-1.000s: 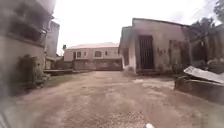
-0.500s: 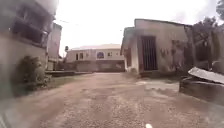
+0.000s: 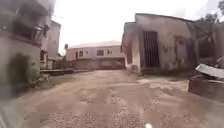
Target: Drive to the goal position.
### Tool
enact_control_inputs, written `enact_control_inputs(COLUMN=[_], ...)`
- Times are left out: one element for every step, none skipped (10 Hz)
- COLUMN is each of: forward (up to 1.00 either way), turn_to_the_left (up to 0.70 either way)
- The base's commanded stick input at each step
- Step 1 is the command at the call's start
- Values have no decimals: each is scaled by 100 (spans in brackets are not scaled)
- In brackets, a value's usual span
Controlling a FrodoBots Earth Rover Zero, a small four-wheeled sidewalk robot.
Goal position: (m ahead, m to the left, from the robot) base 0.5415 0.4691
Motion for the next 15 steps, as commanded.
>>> enact_control_inputs(forward=[70, 70, 70, 70, 70, 70, 70, 70, 70, 70, 70, 70, 70, 70, 70], turn_to_the_left=[1, 1, 1, 1, 1, 1, 1, 1, 1, 1, 1, 1, 1, 1, 1])
